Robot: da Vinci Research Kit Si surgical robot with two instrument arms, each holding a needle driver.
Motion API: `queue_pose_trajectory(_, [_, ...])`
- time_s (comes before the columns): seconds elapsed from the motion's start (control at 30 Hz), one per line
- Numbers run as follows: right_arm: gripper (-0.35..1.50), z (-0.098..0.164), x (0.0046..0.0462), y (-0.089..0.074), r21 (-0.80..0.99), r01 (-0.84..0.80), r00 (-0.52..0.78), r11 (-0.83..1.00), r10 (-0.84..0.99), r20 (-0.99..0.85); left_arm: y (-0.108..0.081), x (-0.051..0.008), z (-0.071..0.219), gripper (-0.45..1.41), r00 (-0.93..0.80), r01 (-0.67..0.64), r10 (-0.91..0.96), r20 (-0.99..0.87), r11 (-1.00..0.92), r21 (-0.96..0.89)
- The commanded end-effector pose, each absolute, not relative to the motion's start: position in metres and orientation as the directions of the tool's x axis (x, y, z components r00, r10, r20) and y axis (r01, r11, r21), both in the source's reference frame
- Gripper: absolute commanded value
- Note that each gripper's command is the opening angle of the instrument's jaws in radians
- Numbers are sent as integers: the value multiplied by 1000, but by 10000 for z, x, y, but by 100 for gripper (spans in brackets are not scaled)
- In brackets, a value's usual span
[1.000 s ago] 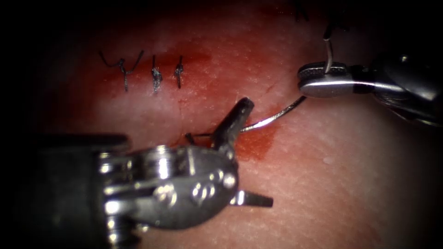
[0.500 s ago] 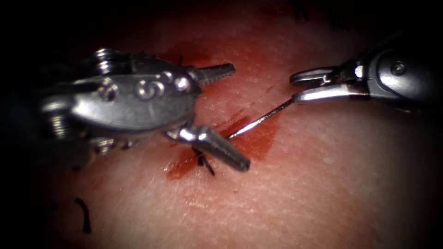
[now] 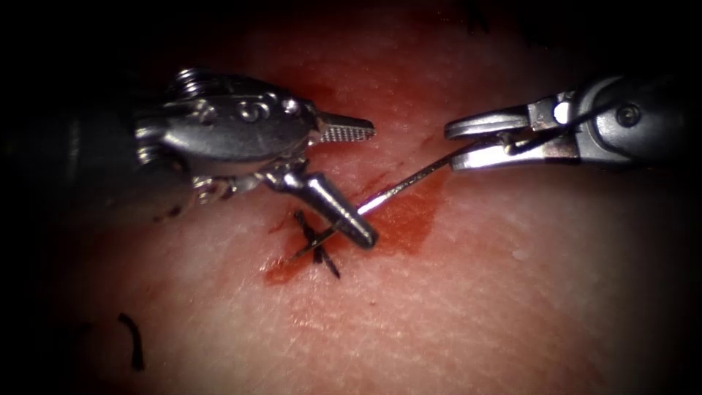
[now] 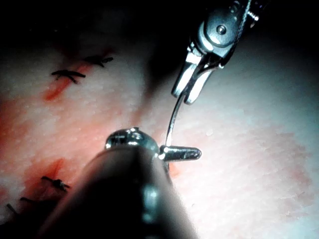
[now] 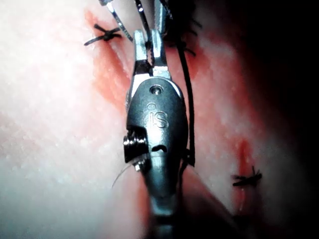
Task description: Wound Closure
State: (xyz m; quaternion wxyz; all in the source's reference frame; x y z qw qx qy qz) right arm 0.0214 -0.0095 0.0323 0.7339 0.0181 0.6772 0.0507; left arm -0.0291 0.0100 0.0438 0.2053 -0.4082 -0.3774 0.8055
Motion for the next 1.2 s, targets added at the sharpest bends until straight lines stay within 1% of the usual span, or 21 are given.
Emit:
queue_pose_trajectory(0.03, [-35,328,225,-95,83,-44,78,996,87,-993,95,-298,447,100,-595,-11,632,-496,-624,-781])
queue_pose_trajectory(0.17, [-35,325,228,-98,60,-38,79,997,63,-995,84,-305,460,100,-620,12,629,-469,-590,-808])
queue_pose_trajectory(0.3, [-35,323,231,-100,43,-27,85,999,45,-995,79,-308,463,88,-652,29,617,-441,-561,-827])
queue_pose_trajectory(0.37, [-35,322,232,-102,43,-23,88,999,45,-995,79,-308,462,74,-669,26,616,-415,-538,-842])
queue_pose_trajectory(0.43, [-35,322,233,-103,38,-17,91,999,39,-995,81,-307,460,56,-677,24,620,-396,-519,-855])
queue_pose_trajectory(0.47, [-35,322,233,-103,38,-13,95,999,39,-995,82,-306,460,51,-680,26,619,-392,-514,-857])
queue_pose_trajectory(0.87, [-35,324,244,-112,25,24,117,999,22,-993,85,-305,459,49,-704,37,606,-371,-490,-871])
queue_pose_trajectory(0.93, [-35,324,244,-112,25,25,116,999,22,-993,84,-306,459,29,-707,32,608,-362,-484,-874])
queue_pose_trajectory(0.97, [-35,324,244,-112,25,25,116,999,22,-993,84,-305,460,7,-707,21,615,-349,-475,-880])
queue_pose_trajectory(1.03, [-35,323,244,-113,26,25,115,999,22,-993,86,-305,461,-30,-707,14,620,-341,-470,-883])
queue_pose_trajectory(1.07, [-35,323,245,-113,26,26,115,999,22,-993,89,-305,462,-45,-702,20,626,-340,-460,-888])
queue_pose_trajectory(1.2, [-35,322,245,-113,26,26,113,999,23,-993,100,-305,469,-45,-641,53,665,-384,-460,-886])
